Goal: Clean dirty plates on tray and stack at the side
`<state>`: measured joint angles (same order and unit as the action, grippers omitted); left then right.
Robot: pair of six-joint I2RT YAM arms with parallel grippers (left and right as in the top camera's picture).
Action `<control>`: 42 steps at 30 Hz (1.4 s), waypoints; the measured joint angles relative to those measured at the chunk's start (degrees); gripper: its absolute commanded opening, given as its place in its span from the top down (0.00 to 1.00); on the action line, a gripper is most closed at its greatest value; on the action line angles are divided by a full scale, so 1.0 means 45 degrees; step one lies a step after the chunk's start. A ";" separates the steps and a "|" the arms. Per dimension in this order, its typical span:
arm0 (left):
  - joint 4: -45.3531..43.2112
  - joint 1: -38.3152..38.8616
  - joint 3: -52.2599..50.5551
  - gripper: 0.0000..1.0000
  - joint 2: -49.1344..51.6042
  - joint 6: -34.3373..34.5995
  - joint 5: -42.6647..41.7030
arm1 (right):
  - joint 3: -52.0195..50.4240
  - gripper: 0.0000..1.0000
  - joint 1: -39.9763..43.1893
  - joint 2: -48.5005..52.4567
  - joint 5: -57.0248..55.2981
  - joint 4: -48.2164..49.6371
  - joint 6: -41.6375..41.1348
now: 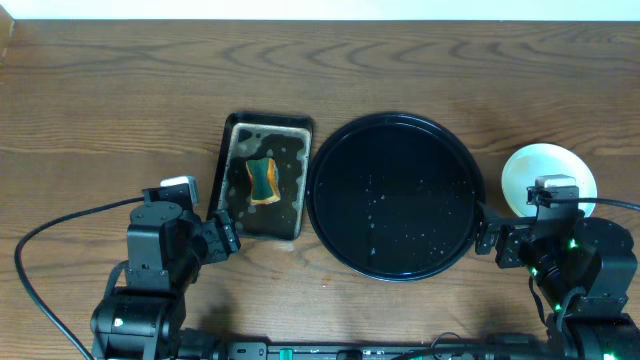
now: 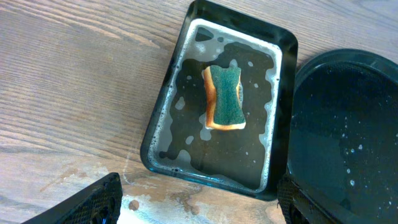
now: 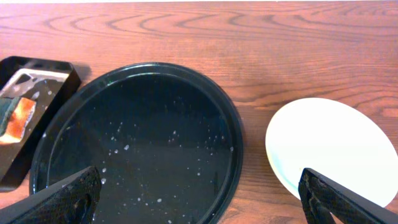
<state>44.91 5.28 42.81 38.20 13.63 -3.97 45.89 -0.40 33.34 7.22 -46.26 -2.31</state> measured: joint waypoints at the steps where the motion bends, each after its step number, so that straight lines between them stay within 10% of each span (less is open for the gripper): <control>1: 0.0005 0.0000 0.0000 0.19 0.0005 0.0000 -0.0005 | 0.0000 0.01 0.0000 -0.0015 -0.0005 0.0000 -0.0005; 19: 0.0000 0.0000 0.0000 0.19 0.0015 0.0000 0.0000 | -0.0151 0.01 0.0000 -0.0107 -0.0359 -0.1549 0.0010; 42: 0.0005 0.0000 -0.0029 0.19 0.0073 0.0000 -0.0015 | -0.9228 0.01 -0.1054 -0.7242 -0.0476 1.1599 0.0107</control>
<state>44.93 5.28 42.68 38.52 13.63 -4.03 4.36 -5.15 0.75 5.08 5.93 -1.83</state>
